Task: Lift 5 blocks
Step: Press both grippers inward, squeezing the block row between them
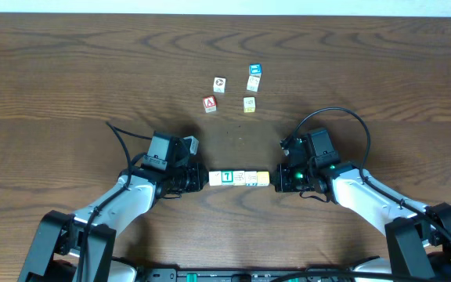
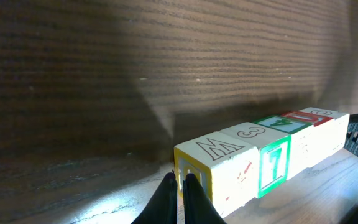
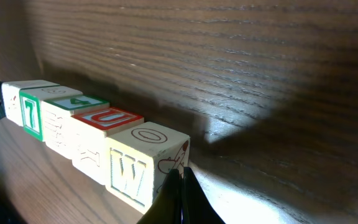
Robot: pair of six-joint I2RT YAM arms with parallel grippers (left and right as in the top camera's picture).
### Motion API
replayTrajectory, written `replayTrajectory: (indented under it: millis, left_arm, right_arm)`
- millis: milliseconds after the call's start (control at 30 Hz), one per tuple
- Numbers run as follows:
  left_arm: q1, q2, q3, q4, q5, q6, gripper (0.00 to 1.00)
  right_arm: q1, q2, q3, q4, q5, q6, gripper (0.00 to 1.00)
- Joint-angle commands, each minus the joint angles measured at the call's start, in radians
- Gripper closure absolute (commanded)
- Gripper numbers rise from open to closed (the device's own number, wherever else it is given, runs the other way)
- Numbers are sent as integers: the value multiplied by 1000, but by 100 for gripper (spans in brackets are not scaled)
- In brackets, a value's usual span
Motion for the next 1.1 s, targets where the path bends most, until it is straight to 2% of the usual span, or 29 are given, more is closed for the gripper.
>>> replayTrajectory:
  millis: [0, 333, 500, 1067]
  left_arm:
    - [-12, 6, 11, 2, -1, -9, 93]
    - [-12, 6, 11, 3, -5, -9, 92]
    - [-12, 6, 11, 10, -4, -10, 93]
    - [-35, 6, 11, 18, 8, -43, 93]
  right_arm:
    - [17, 8, 8, -11, 34, 13, 99]
    - [17, 8, 8, -8, 56, -18, 99]
    - [18, 8, 8, 17, -40, -59, 99]
    - [127, 8, 8, 74, -31, -7, 99]
